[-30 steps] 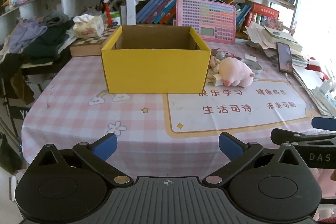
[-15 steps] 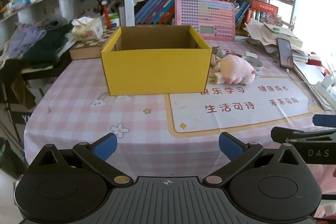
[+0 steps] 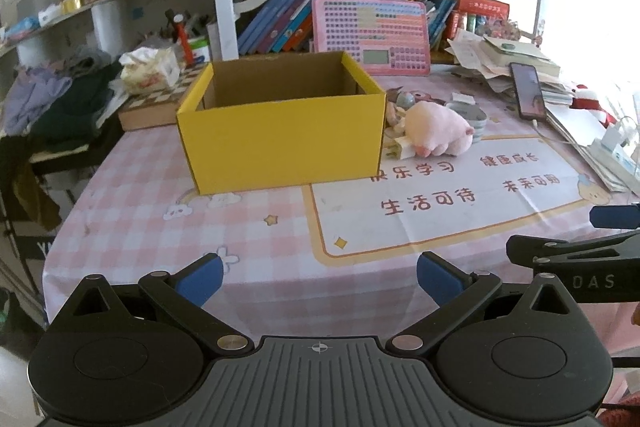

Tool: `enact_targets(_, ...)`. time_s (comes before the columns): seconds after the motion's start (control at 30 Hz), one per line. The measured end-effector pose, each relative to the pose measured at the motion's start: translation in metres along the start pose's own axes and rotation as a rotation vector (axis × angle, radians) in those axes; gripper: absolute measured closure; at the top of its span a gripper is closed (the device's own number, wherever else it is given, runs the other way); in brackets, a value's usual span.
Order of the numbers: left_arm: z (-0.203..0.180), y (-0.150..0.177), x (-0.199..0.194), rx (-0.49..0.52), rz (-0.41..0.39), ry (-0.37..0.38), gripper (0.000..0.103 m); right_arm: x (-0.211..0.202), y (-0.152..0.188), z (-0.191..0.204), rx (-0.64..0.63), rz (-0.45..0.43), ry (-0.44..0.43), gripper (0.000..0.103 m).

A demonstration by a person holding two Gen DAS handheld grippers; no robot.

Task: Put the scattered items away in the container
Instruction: 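Move the right tool toward the pink plush pig and tape roll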

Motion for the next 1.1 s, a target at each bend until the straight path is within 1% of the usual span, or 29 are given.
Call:
enact_targets(0.17,0.006,0.001,0.001,0.002,0.002,-0.007,0.000,0.001,0.001,0.003,0.013,0.007,0.004,0.000)
enact_targets(0.33,0.013,0.003,0.006,-0.030,0.023,0.014,0.000,0.002,0.000,0.007,0.010,0.005,0.011,0.000)
enact_targets(0.5,0.017,-0.001,0.006,-0.047,0.004,0.022,0.000,0.003,-0.002,0.008,0.015,0.006,0.015,0.000)
enact_targets(0.67,0.021,0.000,0.015,-0.099,0.028,0.070,0.000,0.003,-0.007,0.006,0.009,-0.015,0.034,0.000)
enact_targets(0.77,0.018,-0.003,0.017,-0.106,0.016,0.092,0.000,0.005,-0.009,0.002,0.019,-0.016,0.045,0.000)
enact_targets(0.83,0.016,-0.006,0.017,-0.098,-0.003,0.097,0.000,0.006,-0.010,-0.003,0.031,-0.021,0.057,0.000)
enact_targets(0.97,0.006,-0.016,0.017,-0.037,-0.048,0.085,0.000,0.004,-0.019,-0.010,0.049,-0.074,0.066,0.000)
enact_targets(1.1,-0.004,-0.023,0.021,0.005,-0.060,0.103,0.000,0.009,-0.027,-0.014,0.047,-0.108,0.054,0.000)
Point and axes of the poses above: each gripper's, at about its wrist camera, not at the fingertips, and x roughly the way its jaws point, z to its left, y to its underside, the point moved 6 cm from there along x, roughly the way its jaws point, and after that the axes turned 5 degrees about -z, right-handed, at the moved point
